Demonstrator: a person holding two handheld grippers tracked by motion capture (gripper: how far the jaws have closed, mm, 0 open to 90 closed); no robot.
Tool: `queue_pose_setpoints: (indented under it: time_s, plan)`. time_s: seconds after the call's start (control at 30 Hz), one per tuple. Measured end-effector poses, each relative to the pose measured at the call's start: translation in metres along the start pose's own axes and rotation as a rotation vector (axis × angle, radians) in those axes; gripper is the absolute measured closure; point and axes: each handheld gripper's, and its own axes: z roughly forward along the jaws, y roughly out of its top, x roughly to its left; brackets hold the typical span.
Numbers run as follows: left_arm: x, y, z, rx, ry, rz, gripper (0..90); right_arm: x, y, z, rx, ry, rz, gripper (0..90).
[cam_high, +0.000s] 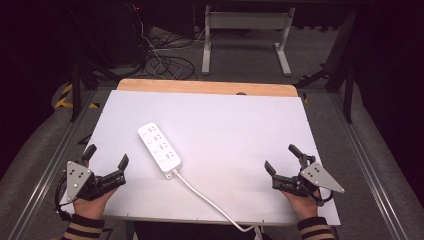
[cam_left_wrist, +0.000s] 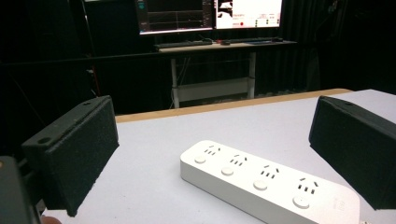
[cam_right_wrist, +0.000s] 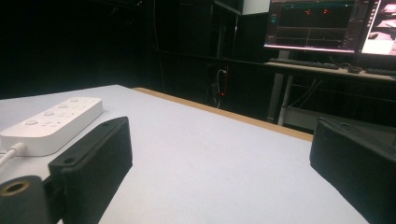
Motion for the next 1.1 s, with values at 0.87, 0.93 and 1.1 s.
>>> queue_pose_setpoints:
  time_s: [0.87,0.93,1.1]
  plan:
    - [-0.0004,-0.0004,-0.0006,0.000,-0.003,0.002,2.3,0.0004,-0.0001,0.0012,0.009,0.008,0.004,6.5]
    - [-0.0004,-0.0001,-0.0012,-0.004,-0.001,0.004,2.3,0.0003,0.0001,0.0012,0.009,0.007,0.003,6.6]
    - [0.0007,-0.0005,-0.0021,0.000,0.005,0.003,2.3,-0.0001,0.0005,0.0023,0.005,0.008,0.005,6.7]
